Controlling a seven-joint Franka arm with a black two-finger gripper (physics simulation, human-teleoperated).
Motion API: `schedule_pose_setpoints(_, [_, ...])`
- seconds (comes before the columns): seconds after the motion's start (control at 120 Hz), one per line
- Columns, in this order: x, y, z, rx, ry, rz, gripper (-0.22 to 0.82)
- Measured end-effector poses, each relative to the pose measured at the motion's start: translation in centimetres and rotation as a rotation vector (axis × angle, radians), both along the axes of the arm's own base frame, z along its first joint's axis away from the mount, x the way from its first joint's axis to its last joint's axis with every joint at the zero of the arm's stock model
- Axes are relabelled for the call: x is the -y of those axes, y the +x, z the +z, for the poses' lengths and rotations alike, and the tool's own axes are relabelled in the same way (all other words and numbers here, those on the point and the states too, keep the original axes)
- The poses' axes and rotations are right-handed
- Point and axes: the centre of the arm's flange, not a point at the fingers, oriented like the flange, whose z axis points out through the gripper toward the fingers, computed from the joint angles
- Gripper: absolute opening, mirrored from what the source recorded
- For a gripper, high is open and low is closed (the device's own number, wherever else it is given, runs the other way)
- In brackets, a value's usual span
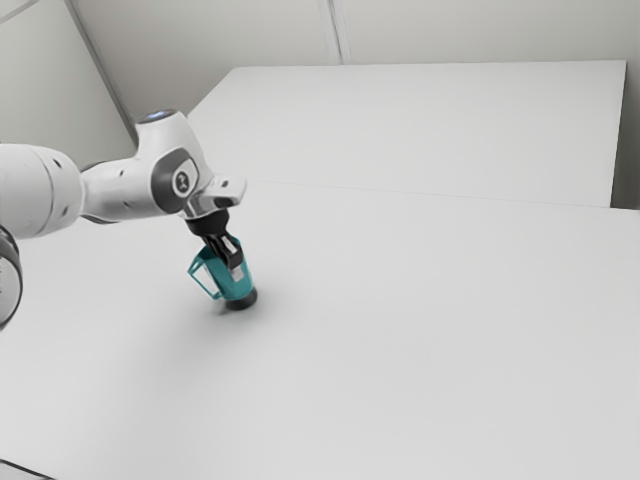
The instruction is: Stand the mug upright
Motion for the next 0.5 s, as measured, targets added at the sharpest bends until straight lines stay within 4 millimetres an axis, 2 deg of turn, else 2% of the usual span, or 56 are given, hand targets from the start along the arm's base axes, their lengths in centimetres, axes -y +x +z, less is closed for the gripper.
schedule_pose_setpoints(0.283, [0.0, 0.4, -1.2, -0.006, 0.028, 0.006, -0.17])
schedule_pose_setpoints(0.5, [0.5, 0.4, -0.8, 0.0, 0.024, 0.003, 0.28])
